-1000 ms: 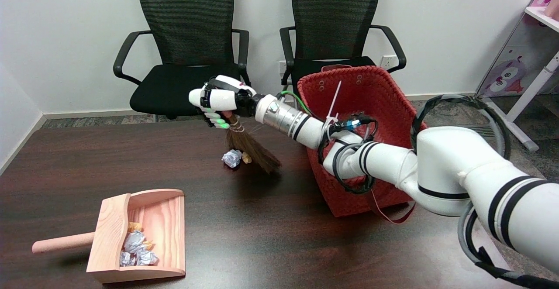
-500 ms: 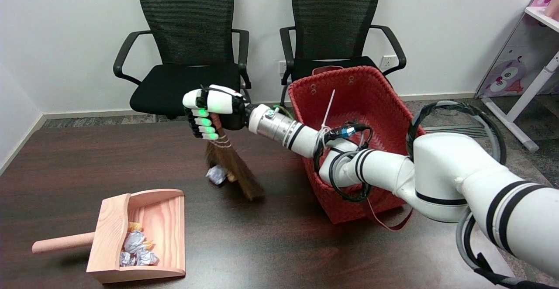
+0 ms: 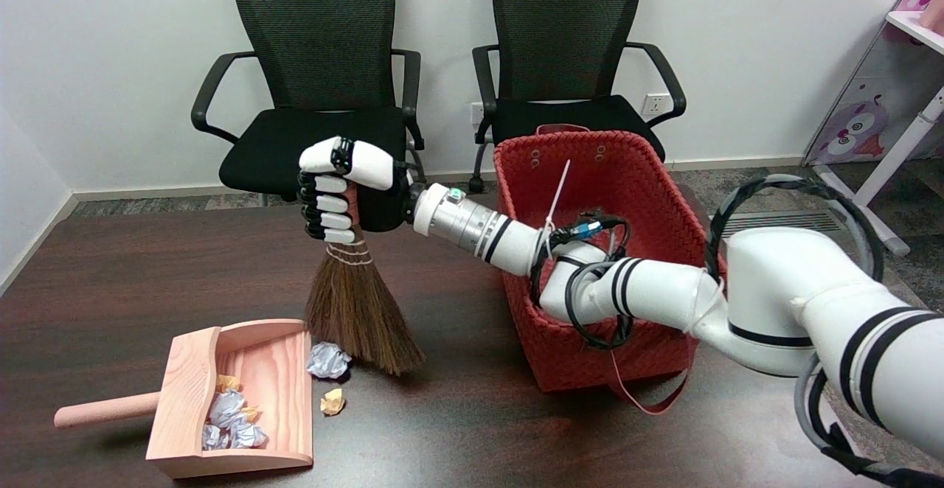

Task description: Sweep the paper ball into the dustpan.

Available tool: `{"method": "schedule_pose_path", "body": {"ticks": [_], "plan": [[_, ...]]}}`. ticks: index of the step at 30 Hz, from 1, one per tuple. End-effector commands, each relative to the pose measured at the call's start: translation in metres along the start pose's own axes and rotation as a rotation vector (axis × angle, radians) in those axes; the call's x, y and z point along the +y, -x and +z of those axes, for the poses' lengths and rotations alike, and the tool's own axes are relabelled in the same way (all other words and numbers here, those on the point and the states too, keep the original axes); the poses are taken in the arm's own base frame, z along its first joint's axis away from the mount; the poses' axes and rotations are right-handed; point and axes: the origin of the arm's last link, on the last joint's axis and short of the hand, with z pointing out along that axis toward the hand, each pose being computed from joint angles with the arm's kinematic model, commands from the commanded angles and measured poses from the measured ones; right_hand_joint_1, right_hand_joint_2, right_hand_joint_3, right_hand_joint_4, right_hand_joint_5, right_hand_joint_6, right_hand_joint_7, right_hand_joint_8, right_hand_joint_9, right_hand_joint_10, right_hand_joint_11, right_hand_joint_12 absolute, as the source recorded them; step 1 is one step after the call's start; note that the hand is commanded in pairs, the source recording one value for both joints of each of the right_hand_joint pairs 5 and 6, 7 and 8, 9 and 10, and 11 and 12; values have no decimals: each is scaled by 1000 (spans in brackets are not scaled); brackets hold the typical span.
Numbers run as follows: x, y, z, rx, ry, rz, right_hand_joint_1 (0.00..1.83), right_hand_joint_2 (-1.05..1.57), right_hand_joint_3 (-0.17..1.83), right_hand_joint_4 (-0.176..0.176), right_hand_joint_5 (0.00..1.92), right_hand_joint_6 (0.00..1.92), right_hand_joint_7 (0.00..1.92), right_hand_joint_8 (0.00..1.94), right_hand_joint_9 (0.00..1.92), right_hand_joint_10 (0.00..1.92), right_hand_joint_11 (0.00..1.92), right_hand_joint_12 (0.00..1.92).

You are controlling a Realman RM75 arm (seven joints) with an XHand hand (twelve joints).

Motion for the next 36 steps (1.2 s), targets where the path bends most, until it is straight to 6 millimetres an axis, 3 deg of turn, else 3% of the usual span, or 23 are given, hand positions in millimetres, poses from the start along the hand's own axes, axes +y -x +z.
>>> {"method": "schedule_pose_path", "body": {"ticks": [1,7,11,16,25,36], "plan": [[-35,13,0,-86,-22,2,564,1187,1313,22,1920,1920,1920,1920,1920,1920,1920,1920],[-66,20,2,-74,2,-228,535,1298,1308,31,1920,1920,1920,1920,1920,1920,1920,1920],[-84,38,1,-33,16,-331,533,1335,1310,35,1920,1920,1920,1920,1920,1920,1920,1920],[-92,54,-7,42,4,-289,535,1359,1315,37,1920,1920,1920,1920,1920,1920,1920,1920],[-93,95,-10,33,-7,-290,505,1413,1356,46,1920,1920,1920,1920,1920,1920,1920,1920],[-70,115,-17,85,-111,-167,454,1458,1384,55,1920,1920,1920,1920,1920,1920,1920,1920]]}}
